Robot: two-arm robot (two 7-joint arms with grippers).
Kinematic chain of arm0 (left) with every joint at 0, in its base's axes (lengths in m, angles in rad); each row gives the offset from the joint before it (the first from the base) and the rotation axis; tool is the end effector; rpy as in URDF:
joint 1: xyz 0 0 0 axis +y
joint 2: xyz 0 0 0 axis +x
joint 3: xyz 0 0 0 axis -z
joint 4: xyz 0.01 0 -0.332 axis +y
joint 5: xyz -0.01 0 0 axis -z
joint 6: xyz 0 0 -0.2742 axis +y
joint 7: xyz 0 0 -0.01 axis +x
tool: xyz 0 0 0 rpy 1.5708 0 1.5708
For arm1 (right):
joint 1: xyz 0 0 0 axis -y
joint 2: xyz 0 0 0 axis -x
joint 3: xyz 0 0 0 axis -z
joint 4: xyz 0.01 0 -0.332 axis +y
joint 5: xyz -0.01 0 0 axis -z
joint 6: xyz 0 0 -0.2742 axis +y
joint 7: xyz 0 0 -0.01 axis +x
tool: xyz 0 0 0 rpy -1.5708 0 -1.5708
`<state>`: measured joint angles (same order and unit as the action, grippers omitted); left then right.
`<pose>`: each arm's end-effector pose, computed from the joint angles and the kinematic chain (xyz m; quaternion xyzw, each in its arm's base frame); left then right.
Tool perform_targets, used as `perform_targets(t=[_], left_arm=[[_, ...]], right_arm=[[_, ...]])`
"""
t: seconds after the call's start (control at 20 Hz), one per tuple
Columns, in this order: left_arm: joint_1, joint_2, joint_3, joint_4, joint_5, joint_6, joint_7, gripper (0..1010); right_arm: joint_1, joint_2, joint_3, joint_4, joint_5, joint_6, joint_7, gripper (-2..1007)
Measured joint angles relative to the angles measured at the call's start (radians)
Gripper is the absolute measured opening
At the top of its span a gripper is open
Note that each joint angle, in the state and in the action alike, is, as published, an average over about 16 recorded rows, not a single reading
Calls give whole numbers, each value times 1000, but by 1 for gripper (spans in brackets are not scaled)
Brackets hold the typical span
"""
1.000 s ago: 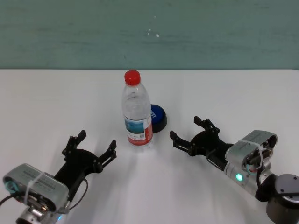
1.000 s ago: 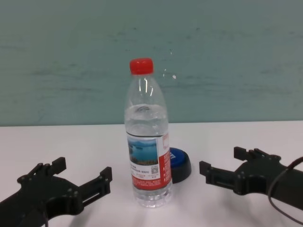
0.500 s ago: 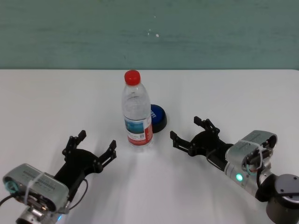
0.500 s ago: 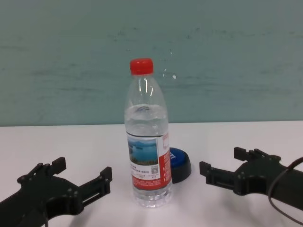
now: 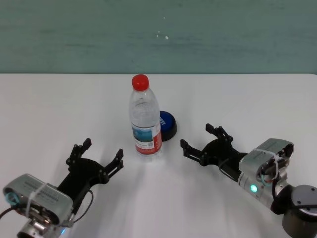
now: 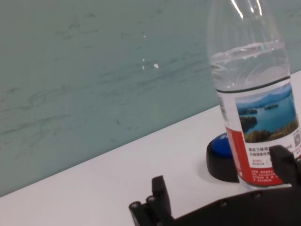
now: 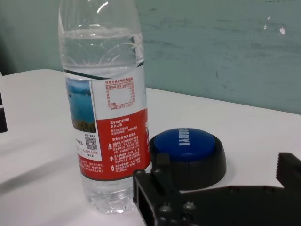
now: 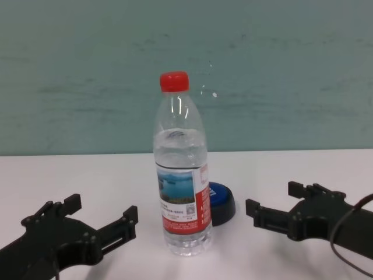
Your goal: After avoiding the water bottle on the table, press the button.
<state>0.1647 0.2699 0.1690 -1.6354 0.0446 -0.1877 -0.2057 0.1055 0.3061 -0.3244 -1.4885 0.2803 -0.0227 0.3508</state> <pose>0.2328 0.0381 -0.3665 0.0839 -0.1117 0.5329 0.8346 0.3153 -0.0212 -0.3449 -0.0334 0.0037 -0.4505 0.8921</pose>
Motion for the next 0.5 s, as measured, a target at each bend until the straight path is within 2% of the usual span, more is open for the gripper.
perform_targets(t=[0.5], left_arm=[[0,0,0,0,0,0,0,1000]], right_arm=[[9,0,-11,6,1,-1,13,1004]])
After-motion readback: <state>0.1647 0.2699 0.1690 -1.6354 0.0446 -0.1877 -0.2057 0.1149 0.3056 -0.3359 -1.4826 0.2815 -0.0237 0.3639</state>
